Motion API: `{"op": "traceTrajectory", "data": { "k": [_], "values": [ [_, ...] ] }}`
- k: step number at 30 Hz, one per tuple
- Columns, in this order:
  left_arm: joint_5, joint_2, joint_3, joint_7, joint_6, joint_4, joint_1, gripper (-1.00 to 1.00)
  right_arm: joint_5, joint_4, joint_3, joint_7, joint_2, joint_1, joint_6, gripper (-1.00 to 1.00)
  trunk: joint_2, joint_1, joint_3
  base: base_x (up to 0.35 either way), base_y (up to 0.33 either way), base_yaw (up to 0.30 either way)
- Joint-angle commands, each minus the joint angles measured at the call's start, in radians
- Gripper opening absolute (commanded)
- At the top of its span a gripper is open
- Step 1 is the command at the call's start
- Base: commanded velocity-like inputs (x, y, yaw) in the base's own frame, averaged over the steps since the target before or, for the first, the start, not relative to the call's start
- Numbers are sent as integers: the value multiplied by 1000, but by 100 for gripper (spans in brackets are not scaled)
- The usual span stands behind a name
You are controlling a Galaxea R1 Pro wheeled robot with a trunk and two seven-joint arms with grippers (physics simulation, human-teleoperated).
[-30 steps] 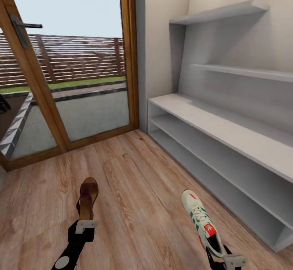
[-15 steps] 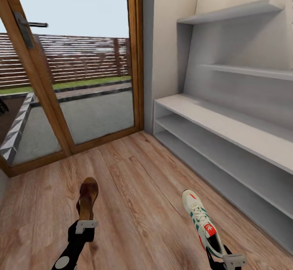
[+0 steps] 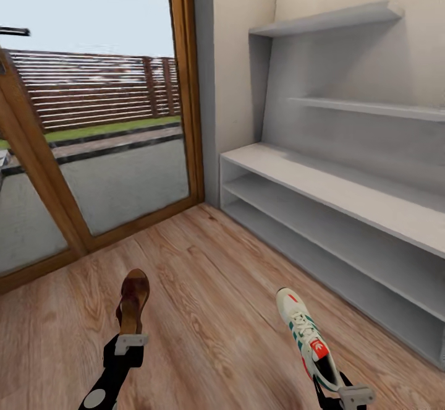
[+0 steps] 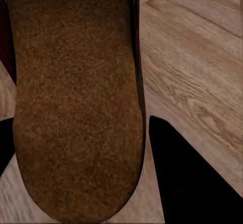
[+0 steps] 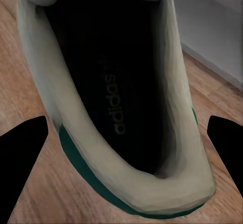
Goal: Pick up the two gym shoes and the two sandals from the corridor floor and place them onto the hallstand (shoe rack) in the corridor, making sure they are on the rack and not on the floor. Arrange them so the two gym shoes are next to each other and the two sandals are next to each other.
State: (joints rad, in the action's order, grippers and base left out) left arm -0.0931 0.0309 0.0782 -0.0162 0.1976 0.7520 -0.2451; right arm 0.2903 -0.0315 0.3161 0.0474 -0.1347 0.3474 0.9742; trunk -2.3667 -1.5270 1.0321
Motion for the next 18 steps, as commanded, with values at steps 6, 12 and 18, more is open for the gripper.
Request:
{"op": "traceTrajectory", "data": {
  "k": [6,12,18],
  "values": [
    [-12,0,3,-2,3,0,0,-100,11,1,6,5,0,1,3,-100,0,0,1,238,251,-267],
    [-12,0,3,-2,3,0,0,-100,11,1,6,5,0,1,3,-100,0,0,1,221,268,-267],
    [-12,0,4,-2,3,-21,0,-100,10,1,6,5,0,1,3,-100,0,0,1,146,265,-267]
  ]
}}
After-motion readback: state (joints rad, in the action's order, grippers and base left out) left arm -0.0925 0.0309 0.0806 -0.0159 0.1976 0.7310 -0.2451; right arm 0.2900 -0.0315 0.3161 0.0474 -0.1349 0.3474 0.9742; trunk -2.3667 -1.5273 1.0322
